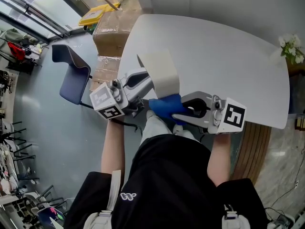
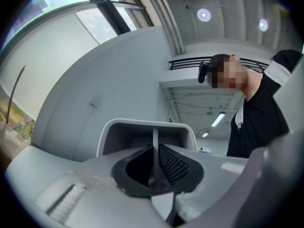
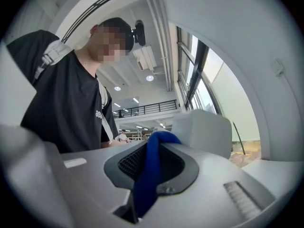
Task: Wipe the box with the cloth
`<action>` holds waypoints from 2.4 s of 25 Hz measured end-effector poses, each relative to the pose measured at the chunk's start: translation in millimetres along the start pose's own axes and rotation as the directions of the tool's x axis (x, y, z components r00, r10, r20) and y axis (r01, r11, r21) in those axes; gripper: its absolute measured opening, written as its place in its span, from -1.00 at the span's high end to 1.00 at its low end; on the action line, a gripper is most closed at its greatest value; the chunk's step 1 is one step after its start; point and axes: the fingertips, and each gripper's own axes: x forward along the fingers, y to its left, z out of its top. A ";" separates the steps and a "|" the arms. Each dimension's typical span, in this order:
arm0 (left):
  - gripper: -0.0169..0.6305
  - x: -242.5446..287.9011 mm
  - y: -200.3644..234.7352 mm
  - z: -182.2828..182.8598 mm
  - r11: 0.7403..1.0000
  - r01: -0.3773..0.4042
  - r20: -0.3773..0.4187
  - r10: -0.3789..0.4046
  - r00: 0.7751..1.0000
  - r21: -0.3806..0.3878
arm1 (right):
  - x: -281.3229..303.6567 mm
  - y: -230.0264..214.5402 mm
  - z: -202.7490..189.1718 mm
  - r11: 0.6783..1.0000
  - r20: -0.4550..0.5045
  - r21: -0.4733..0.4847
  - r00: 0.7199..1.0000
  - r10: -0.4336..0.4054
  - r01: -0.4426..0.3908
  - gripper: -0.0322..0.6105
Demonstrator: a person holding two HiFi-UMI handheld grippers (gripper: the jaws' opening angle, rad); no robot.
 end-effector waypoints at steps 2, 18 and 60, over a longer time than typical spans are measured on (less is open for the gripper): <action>0.82 -4.3 1.7 -16.6 1.000 -0.014 -0.064 0.015 0.998 0.014 | -4.0 -2.0 11.9 0.999 0.045 -0.022 0.999 -0.022 0.023 0.73; 0.82 -12.3 -38.4 -29.7 0.981 0.187 -0.025 -0.188 0.982 -0.045 | -46.2 -24.6 70.8 0.970 0.338 -0.077 0.922 -0.191 0.229 0.73; 0.82 -13.6 0.5 -3.0 0.996 -0.087 0.032 0.088 0.996 -0.015 | -32.7 -25.5 28.0 0.968 0.203 -0.021 0.950 -0.239 0.248 0.73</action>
